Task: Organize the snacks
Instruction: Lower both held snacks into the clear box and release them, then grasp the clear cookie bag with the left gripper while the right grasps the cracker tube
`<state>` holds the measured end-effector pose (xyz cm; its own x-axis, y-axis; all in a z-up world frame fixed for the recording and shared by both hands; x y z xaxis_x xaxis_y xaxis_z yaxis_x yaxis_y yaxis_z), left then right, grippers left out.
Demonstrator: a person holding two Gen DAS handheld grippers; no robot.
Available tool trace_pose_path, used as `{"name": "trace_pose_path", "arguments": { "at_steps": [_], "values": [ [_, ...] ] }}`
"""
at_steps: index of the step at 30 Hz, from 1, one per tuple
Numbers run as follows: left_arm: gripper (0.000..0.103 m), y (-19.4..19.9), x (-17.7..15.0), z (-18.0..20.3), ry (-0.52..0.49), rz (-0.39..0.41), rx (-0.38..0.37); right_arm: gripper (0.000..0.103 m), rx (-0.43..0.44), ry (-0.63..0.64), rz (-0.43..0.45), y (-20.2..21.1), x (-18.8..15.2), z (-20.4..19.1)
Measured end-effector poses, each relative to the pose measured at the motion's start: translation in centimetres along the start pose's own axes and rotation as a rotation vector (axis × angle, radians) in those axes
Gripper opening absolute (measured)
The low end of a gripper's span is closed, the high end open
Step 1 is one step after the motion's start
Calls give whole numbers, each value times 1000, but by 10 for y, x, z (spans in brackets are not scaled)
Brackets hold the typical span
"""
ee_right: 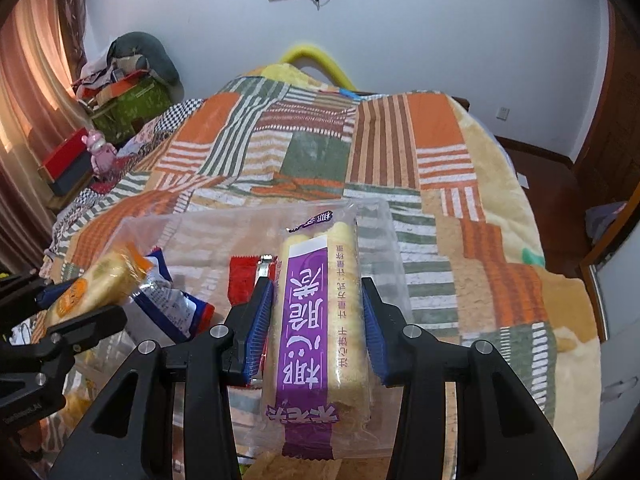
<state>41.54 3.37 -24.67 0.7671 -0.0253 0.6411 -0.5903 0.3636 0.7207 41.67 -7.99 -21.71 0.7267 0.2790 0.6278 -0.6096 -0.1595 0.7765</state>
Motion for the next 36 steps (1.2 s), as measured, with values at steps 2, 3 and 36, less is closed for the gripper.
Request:
{"name": "trace_pose_path", "arguments": {
  "at_steps": [2,3,36],
  "values": [
    [40,0,-1,-1,7,-3,1,40,-3,-1,7,5,0,2],
    [46,1,-2,-3,10,-2,7,40,0,-1,8,6,0,1],
    [77,102,-124,7,84,-41,68,57,138,56,3,115,-99,-50]
  ]
}}
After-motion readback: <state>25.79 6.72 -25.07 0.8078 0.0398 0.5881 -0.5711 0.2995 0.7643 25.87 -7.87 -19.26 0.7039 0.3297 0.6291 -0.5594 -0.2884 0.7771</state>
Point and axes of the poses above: each gripper's, at about its wrist camera, not at the fingertips, and y roughly against the way its jaws point, z to its right, x to its top, the point moved 10 cm from there along -y, roughly the way its jaws point, and after that the axes turned 12 degrees about -x, right-handed, at the moved point
